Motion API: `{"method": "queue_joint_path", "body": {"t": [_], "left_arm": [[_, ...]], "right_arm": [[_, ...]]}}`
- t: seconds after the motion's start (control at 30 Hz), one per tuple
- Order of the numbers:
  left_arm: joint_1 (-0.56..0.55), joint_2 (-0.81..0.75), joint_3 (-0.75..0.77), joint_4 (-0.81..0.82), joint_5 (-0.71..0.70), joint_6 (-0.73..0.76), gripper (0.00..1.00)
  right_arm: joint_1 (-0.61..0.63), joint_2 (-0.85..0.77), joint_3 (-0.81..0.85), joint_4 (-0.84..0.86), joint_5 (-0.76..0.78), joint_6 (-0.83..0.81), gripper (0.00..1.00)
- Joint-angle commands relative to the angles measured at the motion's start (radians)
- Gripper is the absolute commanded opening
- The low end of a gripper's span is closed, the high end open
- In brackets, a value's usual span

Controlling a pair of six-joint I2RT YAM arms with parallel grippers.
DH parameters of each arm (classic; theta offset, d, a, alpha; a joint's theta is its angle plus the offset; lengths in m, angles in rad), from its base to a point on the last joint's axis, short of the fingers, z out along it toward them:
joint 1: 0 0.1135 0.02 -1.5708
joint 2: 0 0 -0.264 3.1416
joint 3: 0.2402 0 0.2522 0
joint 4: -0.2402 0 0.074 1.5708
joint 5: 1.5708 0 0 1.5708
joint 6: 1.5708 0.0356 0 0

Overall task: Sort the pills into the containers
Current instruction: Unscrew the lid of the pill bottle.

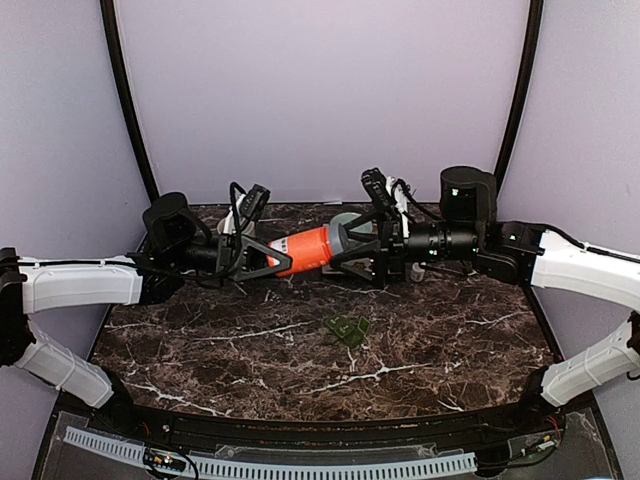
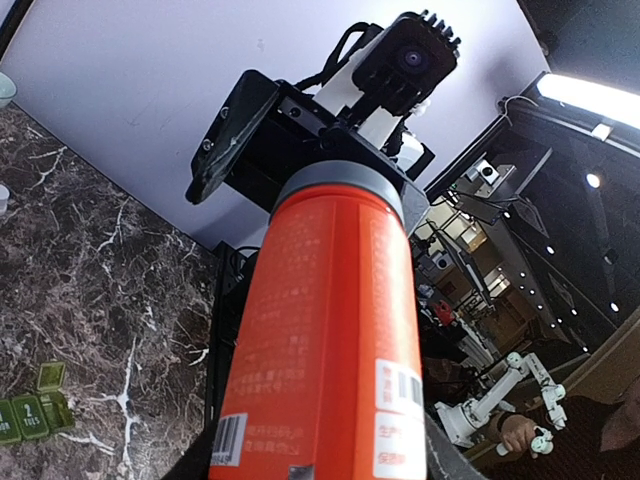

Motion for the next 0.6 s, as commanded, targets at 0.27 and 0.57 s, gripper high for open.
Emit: {"method": "queue_joint_path", "body": {"t": [0.27, 0.57], "left_arm": [[-0.004, -0.123, 0.004, -0.118, -0.171, 0.293, 0.0], [-0.005, -0.158, -0.029, -0.147, -0.308, 0.418, 0.0]], "right_arm": [[0.011, -0.098, -0.066, -0.004, 0.078, 0.153, 0.85], [0.013, -0.123, -0.064, 0.065, 0.091, 0.453, 0.84]]}}
